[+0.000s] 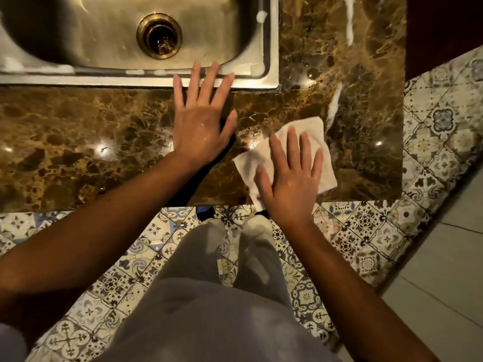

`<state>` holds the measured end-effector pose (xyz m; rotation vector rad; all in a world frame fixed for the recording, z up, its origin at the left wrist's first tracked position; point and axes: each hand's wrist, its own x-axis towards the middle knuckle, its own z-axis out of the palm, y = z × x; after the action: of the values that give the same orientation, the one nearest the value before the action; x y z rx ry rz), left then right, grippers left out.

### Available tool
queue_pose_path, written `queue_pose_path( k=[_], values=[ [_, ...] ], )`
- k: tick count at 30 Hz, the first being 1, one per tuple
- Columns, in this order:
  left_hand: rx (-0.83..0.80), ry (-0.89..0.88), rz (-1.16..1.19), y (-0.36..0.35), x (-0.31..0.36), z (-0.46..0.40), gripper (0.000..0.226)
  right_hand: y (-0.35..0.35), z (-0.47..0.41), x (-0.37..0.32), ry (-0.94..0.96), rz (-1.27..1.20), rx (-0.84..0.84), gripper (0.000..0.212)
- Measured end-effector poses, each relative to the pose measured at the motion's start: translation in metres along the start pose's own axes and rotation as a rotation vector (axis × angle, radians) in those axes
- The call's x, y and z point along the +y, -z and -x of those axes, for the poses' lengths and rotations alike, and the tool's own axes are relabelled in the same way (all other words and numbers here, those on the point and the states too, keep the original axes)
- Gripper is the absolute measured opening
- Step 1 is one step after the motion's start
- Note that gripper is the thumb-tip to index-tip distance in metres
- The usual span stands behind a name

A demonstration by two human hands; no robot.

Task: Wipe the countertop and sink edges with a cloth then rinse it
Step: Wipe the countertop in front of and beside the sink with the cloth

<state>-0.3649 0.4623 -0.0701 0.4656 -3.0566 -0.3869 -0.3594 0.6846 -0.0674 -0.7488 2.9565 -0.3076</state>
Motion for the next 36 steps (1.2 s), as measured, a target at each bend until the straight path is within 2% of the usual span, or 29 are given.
queue_pose_path(
  k=[2,4,6,8,17,22,29,31,33,34,36],
  values=[
    [-0.018,-0.073,-0.002,0.001,0.002,0.002,0.065,0.003,0.012,0.009,-0.038,0.017,-0.015,0.062],
    [-0.032,-0.129,-0.004,0.002,0.004,0.005,0.067,0.007,0.010,0.027,-0.167,0.019,0.000,0.062],
    [-0.046,-0.154,-0.022,0.000,0.005,0.006,0.068,0.011,0.001,0.047,-0.292,0.015,0.044,0.063],
    [-0.057,-0.150,-0.051,-0.002,0.005,0.004,0.069,0.014,-0.010,0.058,-0.320,0.020,0.065,0.063],
    [-0.038,-0.052,-0.117,-0.010,0.019,0.009,0.072,0.025,-0.061,0.086,-0.191,-0.021,-0.029,0.066],
    [-0.021,-0.026,-0.099,-0.008,0.025,0.008,0.067,0.021,-0.088,0.086,-0.171,0.027,-0.016,0.067],
    [0.005,-0.017,-0.071,-0.011,0.025,0.008,0.061,0.009,-0.008,0.050,0.210,0.000,-0.096,0.066],
    [0.006,-0.018,-0.074,-0.013,0.025,0.007,0.062,0.010,0.014,0.058,0.301,-0.061,-0.228,0.064],
    [0.007,-0.006,-0.065,-0.012,0.025,0.008,0.061,0.017,0.023,0.079,0.258,-0.286,-0.234,0.059],
    [0.012,-0.002,-0.060,-0.011,0.025,0.008,0.061,0.023,0.022,0.092,0.254,-0.252,-0.198,0.060],
    [0.022,0.009,-0.053,-0.011,0.026,0.008,0.061,0.032,0.010,0.118,0.165,-0.019,-0.198,0.065]
  ],
)
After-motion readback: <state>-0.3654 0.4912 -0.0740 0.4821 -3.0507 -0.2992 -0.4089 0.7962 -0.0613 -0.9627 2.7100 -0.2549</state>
